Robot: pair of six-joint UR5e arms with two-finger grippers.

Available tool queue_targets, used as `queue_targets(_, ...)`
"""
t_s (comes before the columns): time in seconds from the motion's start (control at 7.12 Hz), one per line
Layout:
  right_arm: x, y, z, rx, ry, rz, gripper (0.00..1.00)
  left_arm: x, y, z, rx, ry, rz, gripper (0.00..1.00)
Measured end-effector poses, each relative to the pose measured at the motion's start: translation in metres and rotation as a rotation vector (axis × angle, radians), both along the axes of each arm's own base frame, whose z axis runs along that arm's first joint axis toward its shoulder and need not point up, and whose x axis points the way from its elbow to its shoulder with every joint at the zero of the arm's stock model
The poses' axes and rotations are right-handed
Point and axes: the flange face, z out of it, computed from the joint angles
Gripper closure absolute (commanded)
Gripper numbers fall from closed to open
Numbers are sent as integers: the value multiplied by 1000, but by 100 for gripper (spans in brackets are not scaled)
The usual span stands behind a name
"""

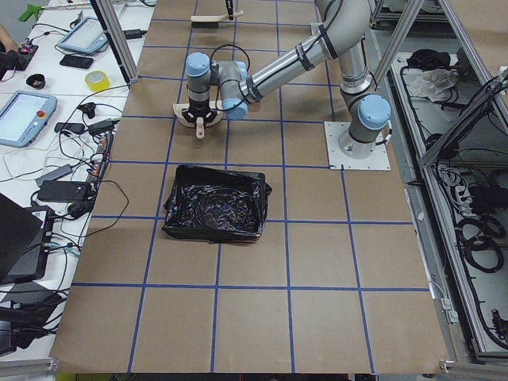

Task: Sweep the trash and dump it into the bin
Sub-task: 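Lift the brush with the right gripper and carry it toward the sponge and peel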

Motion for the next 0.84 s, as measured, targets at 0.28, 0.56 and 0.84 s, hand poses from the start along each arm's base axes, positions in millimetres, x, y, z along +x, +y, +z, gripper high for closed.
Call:
queue_targets(0.28,77,1,1,-12,5,6,100,-11,3,0,1,-8,-15,100)
queue_targets(0.56,146,-3,-9,-10,12,7,100,-13,4,-2,6,-8,-17,100)
queue_targets(0.84,195,-4,-26,3,19,4,100,-13,4,-4,9,-9,-17,100)
